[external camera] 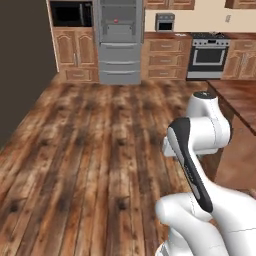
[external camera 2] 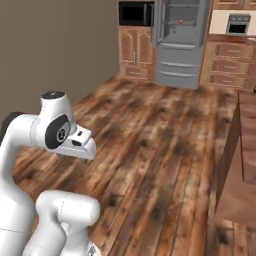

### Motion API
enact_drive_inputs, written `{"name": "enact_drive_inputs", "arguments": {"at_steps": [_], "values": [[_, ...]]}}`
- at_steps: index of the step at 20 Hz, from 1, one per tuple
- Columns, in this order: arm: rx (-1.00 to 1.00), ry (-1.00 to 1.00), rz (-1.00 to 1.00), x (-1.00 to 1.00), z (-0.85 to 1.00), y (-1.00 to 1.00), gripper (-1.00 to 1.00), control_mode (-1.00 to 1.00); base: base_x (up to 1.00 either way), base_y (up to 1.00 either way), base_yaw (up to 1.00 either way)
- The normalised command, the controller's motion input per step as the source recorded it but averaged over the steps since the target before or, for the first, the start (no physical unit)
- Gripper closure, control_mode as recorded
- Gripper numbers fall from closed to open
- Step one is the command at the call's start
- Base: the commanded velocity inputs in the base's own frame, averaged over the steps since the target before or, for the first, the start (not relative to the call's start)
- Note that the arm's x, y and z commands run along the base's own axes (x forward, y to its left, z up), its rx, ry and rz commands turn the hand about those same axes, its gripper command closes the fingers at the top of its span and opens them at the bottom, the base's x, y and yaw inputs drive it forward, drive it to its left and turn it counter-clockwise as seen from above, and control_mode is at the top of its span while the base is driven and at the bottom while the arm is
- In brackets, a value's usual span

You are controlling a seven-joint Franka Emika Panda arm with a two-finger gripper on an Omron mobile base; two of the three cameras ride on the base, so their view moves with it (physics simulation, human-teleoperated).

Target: Place the cold items (kiwi and peach) from the fridge in one tupperware on the dining counter. Place the warm items (hot dog and kebab skewer) in the stove area in another tupperware.

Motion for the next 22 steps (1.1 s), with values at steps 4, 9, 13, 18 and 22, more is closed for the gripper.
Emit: {"name": "enact_drive_inputs", "arguments": {"at_steps": [4,9,13,18,22], "values": [[0.0,0.0,0.0,0.0,0.0,0.0,-1.0,1.0,0.63,0.98,-0.29],[0.0,0.0,0.0,0.0,0.0,0.0,-1.0,1.0,0.82,0.66,-0.43],[0.0,0.0,0.0,0.0,0.0,0.0,-1.0,1.0,0.93,0.47,-0.4],[0.0,0.0,0.0,0.0,0.0,0.0,-1.0,1.0,1.0,0.52,-0.17],[0.0,0.0,0.0,0.0,0.0,0.0,-1.0,1.0,1.0,0.51,0.02]]}}
